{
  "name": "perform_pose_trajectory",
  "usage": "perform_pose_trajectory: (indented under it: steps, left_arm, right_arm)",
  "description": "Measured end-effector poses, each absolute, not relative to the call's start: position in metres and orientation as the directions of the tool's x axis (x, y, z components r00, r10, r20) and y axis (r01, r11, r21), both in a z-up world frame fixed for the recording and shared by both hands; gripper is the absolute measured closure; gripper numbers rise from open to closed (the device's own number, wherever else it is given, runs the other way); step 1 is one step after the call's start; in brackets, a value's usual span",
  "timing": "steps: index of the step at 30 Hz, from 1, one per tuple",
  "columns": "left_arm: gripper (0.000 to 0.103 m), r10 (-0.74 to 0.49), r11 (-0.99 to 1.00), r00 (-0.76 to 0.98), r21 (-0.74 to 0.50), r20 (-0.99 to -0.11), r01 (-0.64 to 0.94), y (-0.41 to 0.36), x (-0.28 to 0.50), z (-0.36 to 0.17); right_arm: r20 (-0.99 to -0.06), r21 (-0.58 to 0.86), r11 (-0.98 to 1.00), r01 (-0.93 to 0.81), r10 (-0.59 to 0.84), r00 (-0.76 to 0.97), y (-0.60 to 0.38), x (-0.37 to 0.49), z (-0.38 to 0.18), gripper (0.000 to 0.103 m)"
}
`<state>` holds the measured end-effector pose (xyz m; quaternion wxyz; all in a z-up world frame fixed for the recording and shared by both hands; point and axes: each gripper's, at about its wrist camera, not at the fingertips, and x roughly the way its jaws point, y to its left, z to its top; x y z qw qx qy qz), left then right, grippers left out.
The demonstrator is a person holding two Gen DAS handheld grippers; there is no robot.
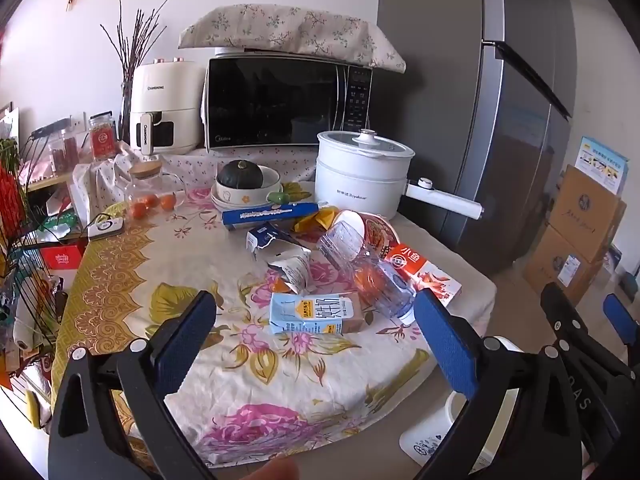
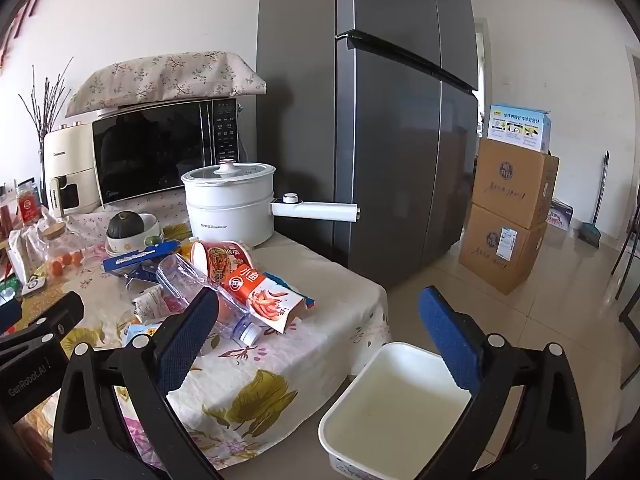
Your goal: Collect trash
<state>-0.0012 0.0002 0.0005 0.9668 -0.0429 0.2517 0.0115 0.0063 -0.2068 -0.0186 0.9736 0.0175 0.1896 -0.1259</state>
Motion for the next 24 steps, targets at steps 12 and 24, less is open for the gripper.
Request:
perform_pose_trajectory:
  steps: [12, 24]
  left_arm:
    - [0.007, -0.011, 0.995, 0.843, -0.092, -0.538, -0.045, 0.000, 0.006, -0.005]
    - [0.007, -0.016, 0.994, 0.834, -0.102, -0.551, -0.048, 0.003, 0.007, -0.008]
  right_arm:
    - [-0.391, -0.004, 0.968, 0.249, -0.231, 0.891, -0.210, 0.010, -0.027, 0.007]
    - [-0.410, 0.001, 0.969, 0.247, -0.224, 0.884, -0.209, 0.013, -0.025, 0.007]
